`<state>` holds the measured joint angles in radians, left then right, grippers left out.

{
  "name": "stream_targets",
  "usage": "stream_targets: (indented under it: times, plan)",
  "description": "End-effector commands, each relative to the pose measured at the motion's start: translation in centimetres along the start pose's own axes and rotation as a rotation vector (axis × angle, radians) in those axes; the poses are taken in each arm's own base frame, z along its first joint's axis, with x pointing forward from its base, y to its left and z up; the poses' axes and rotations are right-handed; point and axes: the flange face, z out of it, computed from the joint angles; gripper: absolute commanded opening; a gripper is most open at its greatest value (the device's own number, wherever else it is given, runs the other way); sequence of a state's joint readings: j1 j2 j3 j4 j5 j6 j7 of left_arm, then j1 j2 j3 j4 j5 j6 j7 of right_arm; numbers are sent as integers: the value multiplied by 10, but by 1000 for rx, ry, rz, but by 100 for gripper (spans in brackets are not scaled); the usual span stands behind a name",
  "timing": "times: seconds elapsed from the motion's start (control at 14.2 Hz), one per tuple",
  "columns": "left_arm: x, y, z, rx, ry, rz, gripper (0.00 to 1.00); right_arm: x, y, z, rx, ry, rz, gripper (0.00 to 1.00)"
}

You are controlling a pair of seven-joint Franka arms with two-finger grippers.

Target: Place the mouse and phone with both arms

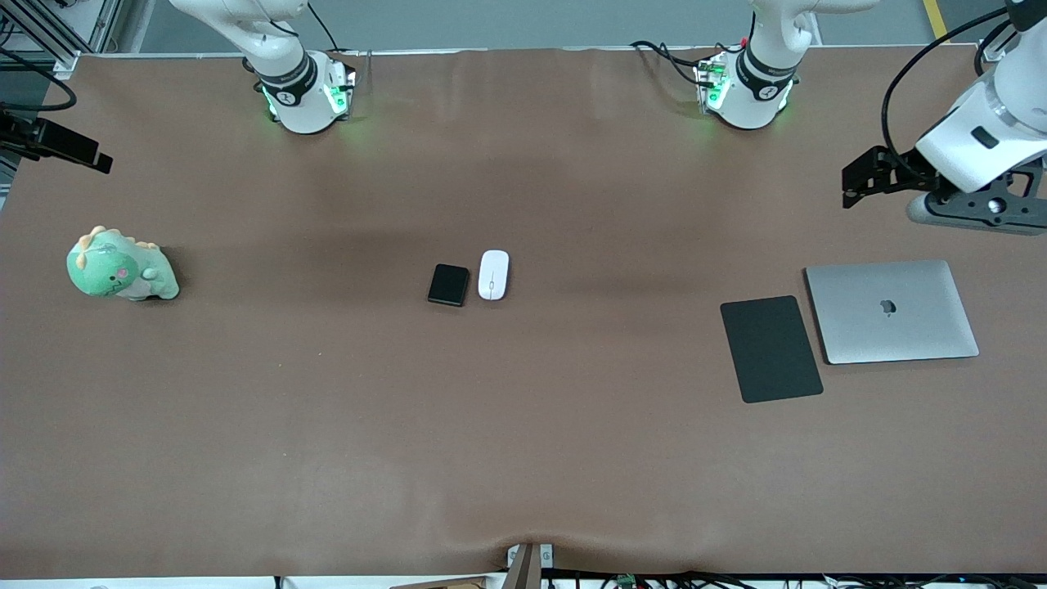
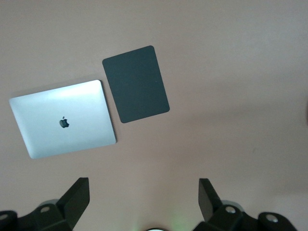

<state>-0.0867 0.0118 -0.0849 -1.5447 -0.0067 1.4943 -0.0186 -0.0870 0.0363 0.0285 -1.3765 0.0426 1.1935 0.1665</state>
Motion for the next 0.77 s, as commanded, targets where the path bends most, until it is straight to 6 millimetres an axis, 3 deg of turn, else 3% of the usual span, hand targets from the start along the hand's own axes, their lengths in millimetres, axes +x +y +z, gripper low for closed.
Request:
stream_targets:
  times: [0.0, 0.42, 0.7]
  plan:
    - [3, 29, 1, -19, -21, -48, 100, 2, -1, 4, 0, -11, -11, 100]
    - [5, 90, 15, -74, -55, -82, 100, 13, -2, 15, -3, -37, -11, 100]
    - [11, 149, 36, -83, -53, -120, 100, 18, -3, 21, -4, -49, -11, 100]
